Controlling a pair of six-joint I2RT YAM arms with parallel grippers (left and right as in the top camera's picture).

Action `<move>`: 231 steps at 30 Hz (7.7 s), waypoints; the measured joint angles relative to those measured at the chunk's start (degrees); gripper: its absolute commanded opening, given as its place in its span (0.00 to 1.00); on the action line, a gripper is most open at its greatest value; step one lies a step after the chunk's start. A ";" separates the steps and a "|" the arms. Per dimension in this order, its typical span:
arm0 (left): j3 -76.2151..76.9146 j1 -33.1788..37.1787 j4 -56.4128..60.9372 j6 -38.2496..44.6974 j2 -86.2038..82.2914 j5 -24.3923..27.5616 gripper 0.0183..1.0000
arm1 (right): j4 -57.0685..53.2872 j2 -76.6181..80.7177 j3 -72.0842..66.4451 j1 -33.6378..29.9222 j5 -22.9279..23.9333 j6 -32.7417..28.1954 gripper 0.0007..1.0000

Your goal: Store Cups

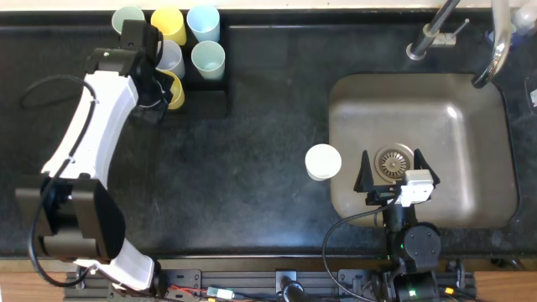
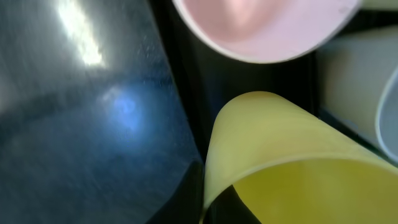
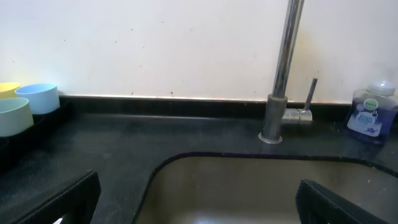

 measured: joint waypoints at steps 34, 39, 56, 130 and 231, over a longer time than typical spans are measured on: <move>-0.46 -8.39 17.79 1.79 -28.04 -16.46 1.00 | -0.02 0.00 0.00 0.00 0.00 0.02 1.00; -5.77 -4.02 46.58 40.41 -40.59 -11.61 1.00 | 0.04 0.00 0.00 0.00 0.00 -0.02 1.00; -78.82 1.64 79.56 77.92 -93.09 6.49 1.00 | 0.00 -0.02 0.00 0.00 0.00 0.00 1.00; -85.35 1.57 56.43 78.18 -102.68 10.58 1.00 | -59.36 53.02 69.26 0.00 -6.29 0.72 1.00; -85.35 1.57 56.43 78.20 -102.68 10.58 1.00 | -77.94 141.44 144.82 33.05 -7.37 27.30 0.04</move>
